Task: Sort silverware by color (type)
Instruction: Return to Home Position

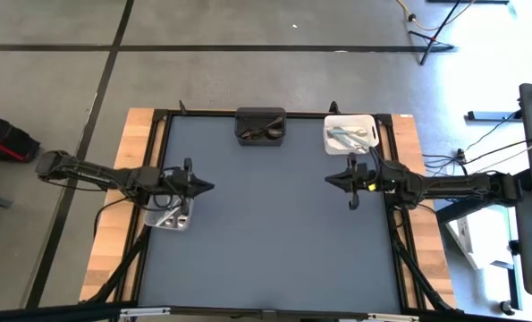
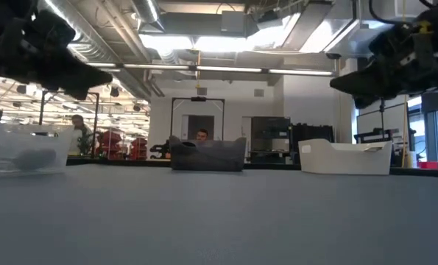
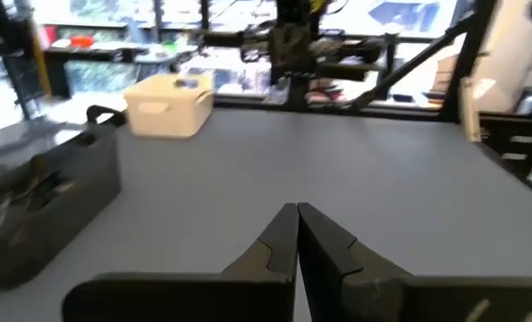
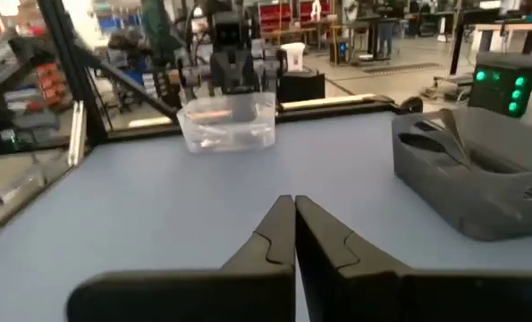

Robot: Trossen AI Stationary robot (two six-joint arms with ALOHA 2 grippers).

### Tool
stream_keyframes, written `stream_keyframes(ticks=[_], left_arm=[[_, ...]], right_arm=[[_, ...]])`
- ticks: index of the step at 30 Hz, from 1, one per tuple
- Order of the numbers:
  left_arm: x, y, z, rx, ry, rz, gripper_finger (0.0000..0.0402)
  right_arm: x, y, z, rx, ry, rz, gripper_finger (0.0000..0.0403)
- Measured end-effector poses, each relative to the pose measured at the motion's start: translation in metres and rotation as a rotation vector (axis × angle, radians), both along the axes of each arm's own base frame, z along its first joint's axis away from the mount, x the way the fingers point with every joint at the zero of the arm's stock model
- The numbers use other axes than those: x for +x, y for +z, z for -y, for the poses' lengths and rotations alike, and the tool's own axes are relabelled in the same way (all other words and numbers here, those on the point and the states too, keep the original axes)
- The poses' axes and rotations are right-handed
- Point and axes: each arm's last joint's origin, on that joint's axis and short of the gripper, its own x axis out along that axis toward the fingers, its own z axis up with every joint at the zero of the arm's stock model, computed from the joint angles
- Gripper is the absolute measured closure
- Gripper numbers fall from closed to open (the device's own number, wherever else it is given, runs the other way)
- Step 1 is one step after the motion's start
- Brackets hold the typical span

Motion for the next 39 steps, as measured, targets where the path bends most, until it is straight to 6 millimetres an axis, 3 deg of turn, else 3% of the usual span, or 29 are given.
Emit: stream_keyframes(ticks=[7, 16, 39], left_arm=[[-0.006, -0.001, 0.003, -0.008, 0.033, -0.013, 0.0398], [-0.016, 0.000, 0.003, -0.031, 0.068, 0.009, 0.0400], [-0.016, 0.000, 0.004, -0.084, 0.048, 0.013, 0.0399]], right_arm=[[-0.013, -0.002, -0.001, 0.082, -0.024, -0.039, 0.0400], [-0.036, 0.005, -0.002, 0.105, -0.129, 0.057, 0.0400], [-0.036, 0.005, -0.002, 0.122, -0.118, 0.059, 0.0400]])
